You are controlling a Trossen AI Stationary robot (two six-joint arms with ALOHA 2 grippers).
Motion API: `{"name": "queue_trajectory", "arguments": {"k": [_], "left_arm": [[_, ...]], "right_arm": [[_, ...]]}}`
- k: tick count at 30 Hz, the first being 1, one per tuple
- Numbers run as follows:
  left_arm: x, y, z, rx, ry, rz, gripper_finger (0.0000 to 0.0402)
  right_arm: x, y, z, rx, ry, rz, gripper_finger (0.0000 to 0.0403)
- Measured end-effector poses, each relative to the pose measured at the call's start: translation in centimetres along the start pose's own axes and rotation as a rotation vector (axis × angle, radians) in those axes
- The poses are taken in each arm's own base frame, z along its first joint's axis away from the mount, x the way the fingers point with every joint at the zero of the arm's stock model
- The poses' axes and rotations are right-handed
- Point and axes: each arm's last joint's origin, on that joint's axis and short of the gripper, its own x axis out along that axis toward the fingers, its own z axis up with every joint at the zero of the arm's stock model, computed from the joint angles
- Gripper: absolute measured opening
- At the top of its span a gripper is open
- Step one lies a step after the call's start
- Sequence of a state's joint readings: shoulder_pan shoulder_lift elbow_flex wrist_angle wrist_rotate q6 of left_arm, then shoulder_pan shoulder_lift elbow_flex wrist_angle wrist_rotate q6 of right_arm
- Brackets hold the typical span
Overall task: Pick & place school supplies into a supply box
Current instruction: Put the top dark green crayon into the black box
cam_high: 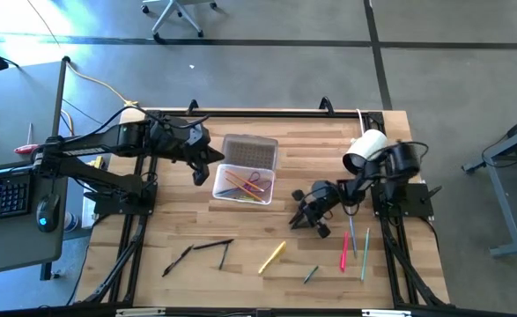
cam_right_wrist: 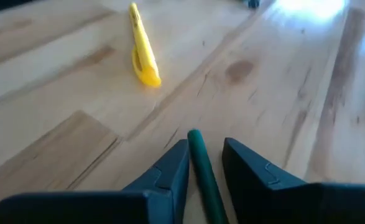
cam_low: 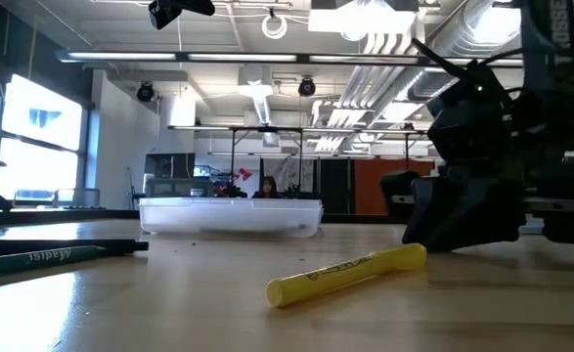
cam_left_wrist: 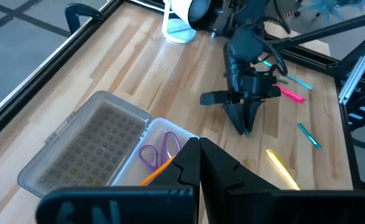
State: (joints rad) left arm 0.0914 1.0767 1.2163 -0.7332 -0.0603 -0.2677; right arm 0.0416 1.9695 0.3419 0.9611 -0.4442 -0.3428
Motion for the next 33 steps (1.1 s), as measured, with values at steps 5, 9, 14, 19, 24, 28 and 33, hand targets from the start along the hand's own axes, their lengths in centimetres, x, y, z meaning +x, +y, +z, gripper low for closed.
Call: {"name": "queue_trajectory", "arguments": {"k": [5, 9, 14, 19, 24, 28, 33], "left_arm": [[0.0, 0.0, 0.0, 0.000, 0.000, 0.002, 0.0045], [0.0, 0.0, 0.0, 0.000, 0.000, 0.002, 0.0046], [0.0, 0.0, 0.0, 0.000, 0.000, 0.002, 0.0046], [0.0, 0.0, 0.0, 0.000, 0.001, -0.003, 0.0046], [0.0, 0.0, 0.1, 0.000, -0.005, -0.004, 0.0046], [0.0, 0.0, 0.1, 0.000, -0.007, 0.000, 0.0046], [0.0, 0.0, 0.0, 0.001, 0.003, -0.005, 0.0046]], "right_arm": [[0.2, -0.7, -0.4, 0.024, -0.079, -0.038, 0.0034], [-0.2, -1.2, 0.1, 0.063, -0.114, -0.044, 0.0013], [-1.6, -1.6, 3.7, 0.081, -0.293, -0.142, 0.0008], [-3.0, -3.2, 9.1, -0.022, -0.383, -0.408, 0.0020], [-1.6, -7.1, 14.7, -0.035, -0.239, -0.515, 0.0010], [1.0, -10.5, 15.5, 0.044, -0.041, -0.552, 0.0009], [3.4, -14.0, 15.5, 0.189, -0.040, -0.688, 0.0026]]}}
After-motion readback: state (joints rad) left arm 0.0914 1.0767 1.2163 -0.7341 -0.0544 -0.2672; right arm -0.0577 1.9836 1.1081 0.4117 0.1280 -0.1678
